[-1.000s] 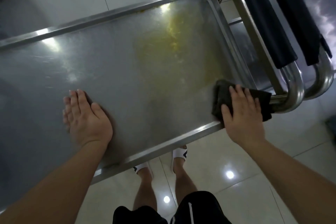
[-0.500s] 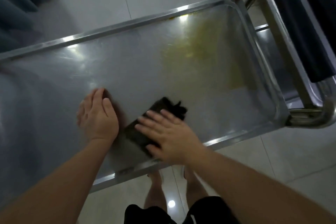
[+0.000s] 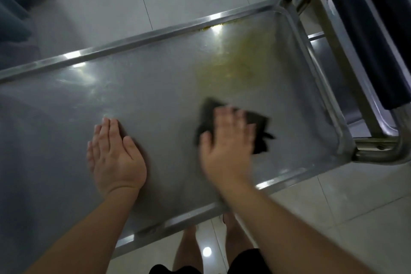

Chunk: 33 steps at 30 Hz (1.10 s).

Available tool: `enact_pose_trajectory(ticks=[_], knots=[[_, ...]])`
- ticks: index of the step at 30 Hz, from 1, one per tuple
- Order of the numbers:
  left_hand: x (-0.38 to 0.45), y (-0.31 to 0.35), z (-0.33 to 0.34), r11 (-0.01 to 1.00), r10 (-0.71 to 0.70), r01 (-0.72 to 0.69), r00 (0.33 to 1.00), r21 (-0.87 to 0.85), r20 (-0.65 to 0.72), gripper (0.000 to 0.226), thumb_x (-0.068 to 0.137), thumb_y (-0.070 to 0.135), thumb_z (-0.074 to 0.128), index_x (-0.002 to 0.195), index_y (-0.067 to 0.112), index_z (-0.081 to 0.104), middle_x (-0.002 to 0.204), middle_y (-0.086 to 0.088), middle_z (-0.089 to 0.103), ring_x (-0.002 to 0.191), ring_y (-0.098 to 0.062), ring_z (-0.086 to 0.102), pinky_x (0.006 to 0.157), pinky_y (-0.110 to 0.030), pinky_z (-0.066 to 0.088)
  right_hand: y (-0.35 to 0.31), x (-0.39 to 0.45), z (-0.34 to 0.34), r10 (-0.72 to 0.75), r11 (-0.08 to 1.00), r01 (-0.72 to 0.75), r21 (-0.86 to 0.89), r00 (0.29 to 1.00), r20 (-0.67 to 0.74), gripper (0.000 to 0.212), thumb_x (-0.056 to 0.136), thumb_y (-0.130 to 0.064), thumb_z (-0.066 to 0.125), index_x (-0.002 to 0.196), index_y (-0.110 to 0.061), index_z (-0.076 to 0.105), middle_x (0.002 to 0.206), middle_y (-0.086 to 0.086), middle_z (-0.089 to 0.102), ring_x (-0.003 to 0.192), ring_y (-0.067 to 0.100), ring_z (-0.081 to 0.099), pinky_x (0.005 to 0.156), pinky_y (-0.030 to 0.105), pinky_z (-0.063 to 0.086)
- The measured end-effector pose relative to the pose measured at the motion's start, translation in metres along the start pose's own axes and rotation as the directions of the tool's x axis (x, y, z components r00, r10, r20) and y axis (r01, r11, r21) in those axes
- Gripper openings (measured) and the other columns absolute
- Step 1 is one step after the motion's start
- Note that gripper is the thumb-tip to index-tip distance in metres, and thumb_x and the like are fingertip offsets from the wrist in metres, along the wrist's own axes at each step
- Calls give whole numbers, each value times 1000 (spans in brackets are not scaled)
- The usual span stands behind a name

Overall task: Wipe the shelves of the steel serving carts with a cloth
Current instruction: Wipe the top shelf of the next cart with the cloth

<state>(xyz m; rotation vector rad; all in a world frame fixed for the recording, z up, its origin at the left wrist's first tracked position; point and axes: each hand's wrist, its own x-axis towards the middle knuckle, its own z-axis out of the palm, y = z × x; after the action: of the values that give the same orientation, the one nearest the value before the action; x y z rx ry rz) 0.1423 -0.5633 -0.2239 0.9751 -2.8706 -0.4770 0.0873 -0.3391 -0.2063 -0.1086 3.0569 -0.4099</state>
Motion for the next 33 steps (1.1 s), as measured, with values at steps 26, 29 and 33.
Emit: enact_pose_trajectory(ticks=[26, 29, 33], knots=[[-1, 2, 1, 999, -37, 37, 999, -14, 18, 65, 103, 36, 25, 163, 14, 34, 171, -4, 31, 160, -17, 18, 132, -40, 6, -103, 79, 20, -774, 608, 788, 93, 564, 288, 66, 101, -53, 40, 162, -29, 33, 169, -6, 29, 159, 16, 15, 129, 43, 1], [-1, 1, 2, 1000, -19, 19, 1000, 15, 11, 64, 104, 37, 25, 164, 17, 31, 172, -2, 28, 161, -18, 17, 132, -41, 8, -50, 145, 5, -779, 607, 789, 89, 570, 261, 69, 94, -54, 46, 158, -30, 41, 165, -6, 39, 155, 18, 27, 127, 41, 10], [-2, 2, 2, 1000, -20, 19, 1000, 24, 6, 63, 104, 36, 26, 164, 17, 32, 172, -2, 29, 160, -20, 18, 132, -42, 8, 72, 227, -30, -210, 975, 208, -83, 977, -17, 67, 97, -53, 38, 155, -20, 45, 160, 7, 45, 149, 32, 37, 123, 51, 23]])
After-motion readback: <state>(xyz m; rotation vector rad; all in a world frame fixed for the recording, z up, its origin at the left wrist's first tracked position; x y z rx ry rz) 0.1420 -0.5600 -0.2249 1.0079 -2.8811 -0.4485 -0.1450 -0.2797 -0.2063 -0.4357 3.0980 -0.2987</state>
